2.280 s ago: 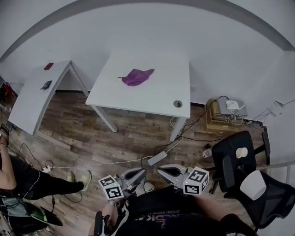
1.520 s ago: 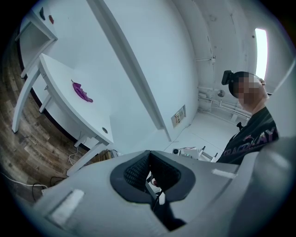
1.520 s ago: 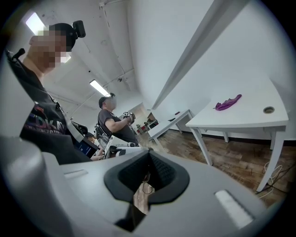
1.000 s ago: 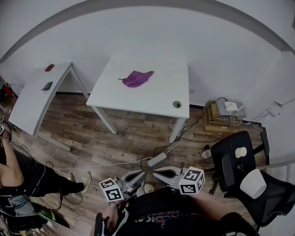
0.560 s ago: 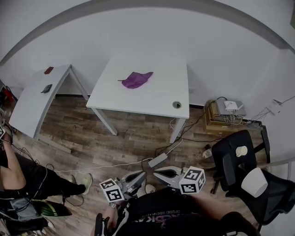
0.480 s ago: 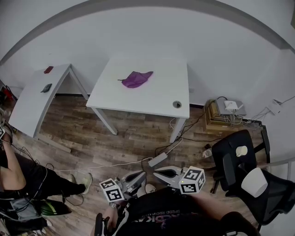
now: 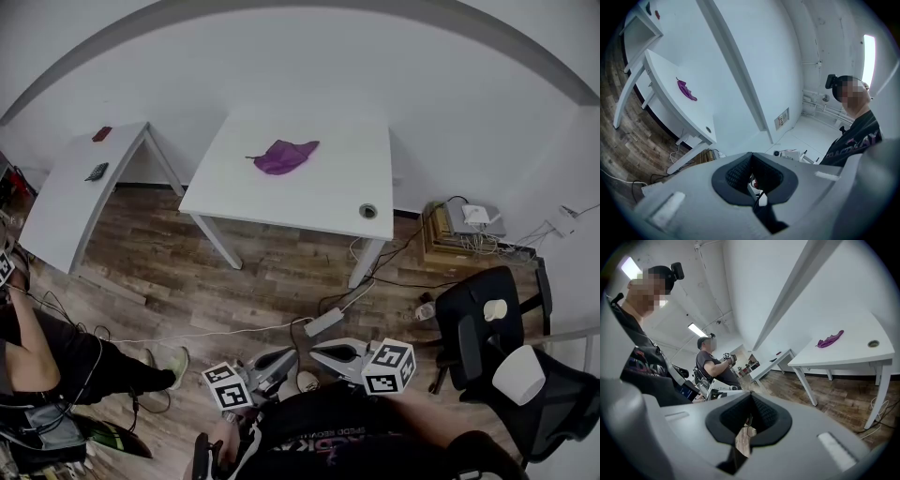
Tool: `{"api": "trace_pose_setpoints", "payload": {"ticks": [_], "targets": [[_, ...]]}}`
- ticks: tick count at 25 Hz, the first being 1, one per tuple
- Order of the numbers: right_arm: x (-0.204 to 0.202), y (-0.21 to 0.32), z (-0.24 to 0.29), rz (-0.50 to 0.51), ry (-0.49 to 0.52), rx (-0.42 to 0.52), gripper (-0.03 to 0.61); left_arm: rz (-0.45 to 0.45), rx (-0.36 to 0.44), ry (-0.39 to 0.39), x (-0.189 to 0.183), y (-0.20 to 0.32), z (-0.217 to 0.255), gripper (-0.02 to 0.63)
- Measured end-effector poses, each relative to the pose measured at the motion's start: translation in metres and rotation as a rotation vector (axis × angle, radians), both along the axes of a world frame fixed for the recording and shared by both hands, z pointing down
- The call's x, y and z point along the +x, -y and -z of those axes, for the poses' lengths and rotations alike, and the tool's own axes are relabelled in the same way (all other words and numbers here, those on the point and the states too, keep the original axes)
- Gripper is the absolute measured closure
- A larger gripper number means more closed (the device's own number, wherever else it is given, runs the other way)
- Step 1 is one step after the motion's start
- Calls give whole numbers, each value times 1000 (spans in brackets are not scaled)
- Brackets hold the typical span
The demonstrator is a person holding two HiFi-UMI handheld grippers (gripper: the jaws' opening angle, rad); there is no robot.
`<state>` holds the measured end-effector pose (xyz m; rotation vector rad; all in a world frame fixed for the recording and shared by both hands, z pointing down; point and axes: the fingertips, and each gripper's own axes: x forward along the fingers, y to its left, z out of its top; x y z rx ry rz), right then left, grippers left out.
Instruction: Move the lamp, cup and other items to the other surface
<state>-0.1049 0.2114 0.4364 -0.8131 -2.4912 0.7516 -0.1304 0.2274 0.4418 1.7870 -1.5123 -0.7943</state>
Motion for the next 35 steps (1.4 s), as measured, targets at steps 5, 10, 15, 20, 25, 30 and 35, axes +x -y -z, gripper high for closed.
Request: {"api": "trace_pose_setpoints", "payload": {"ticks": [5,10,15,20,25,30,35], "targets": [[-3,0,-2,4,-6,-2,575,2,-1,-4,-3,0,-1,618],[-6,0,-3,11,-11,1,575,6,-1,-10,-6,1,-3,618],[-8,-2,-5,22,-15,2,575,10,-2,-11,-7,0,-4,618],[-10,-5,-6,34,-16,2,575,19,-3,-17,-9,-2,-5,618],[-9,-6,-5,38,-13,2,575,20,-5,-14,-8,-3,-4,618],[-4,-7,-3,33,-9,1,575,15,-6,-10,-2,-4,-3,618],[1,-5,-2,19,-3,3,575,-6,5,-10,4,-2,0,618]]}}
